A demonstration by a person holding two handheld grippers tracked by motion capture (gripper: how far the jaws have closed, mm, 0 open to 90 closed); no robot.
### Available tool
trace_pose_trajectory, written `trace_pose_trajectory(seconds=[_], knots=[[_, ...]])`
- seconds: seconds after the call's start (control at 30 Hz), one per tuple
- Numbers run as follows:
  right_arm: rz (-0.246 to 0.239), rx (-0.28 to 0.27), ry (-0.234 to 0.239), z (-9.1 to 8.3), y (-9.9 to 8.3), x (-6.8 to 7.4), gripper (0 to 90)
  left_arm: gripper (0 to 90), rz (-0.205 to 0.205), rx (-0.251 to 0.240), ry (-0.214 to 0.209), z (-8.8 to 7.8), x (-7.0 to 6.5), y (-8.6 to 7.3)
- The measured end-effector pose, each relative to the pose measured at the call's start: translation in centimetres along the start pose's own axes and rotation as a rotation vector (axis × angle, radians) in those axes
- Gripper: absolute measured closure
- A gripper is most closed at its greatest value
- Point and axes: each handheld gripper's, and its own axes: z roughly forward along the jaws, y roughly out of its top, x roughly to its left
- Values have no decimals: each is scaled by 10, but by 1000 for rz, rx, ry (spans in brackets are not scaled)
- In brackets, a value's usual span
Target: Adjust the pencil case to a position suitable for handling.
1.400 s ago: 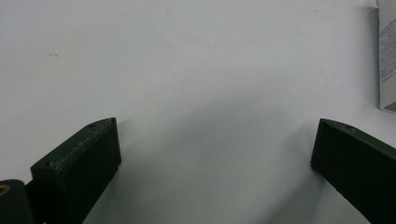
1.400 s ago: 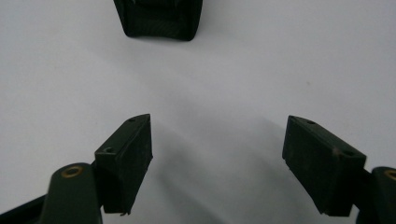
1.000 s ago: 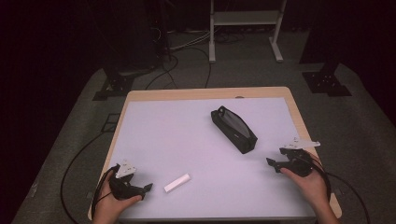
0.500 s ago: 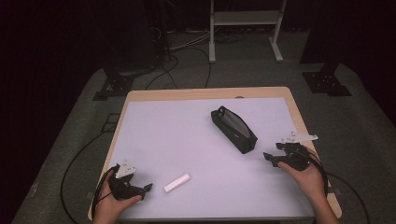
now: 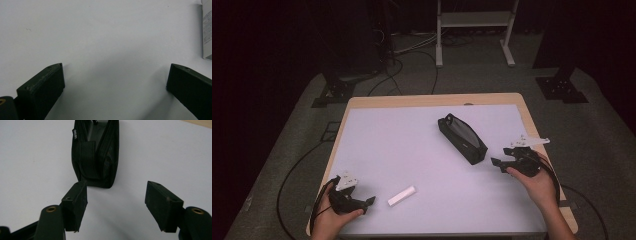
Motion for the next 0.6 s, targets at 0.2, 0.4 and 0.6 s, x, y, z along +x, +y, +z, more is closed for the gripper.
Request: trace_pose_trajectory(seconds=[0.2, 0.4, 0.6], knots=[[-4, 1, 8, 3, 8, 0, 355, 8, -5, -2, -1, 0, 0, 0], [-5, -8, 13, 5, 17, 0, 372, 8, -4, -4, -1, 0, -1, -1], [-7, -16, 18, 7, 25, -1, 391, 8, -4, -4, -1, 0, -1, -1]])
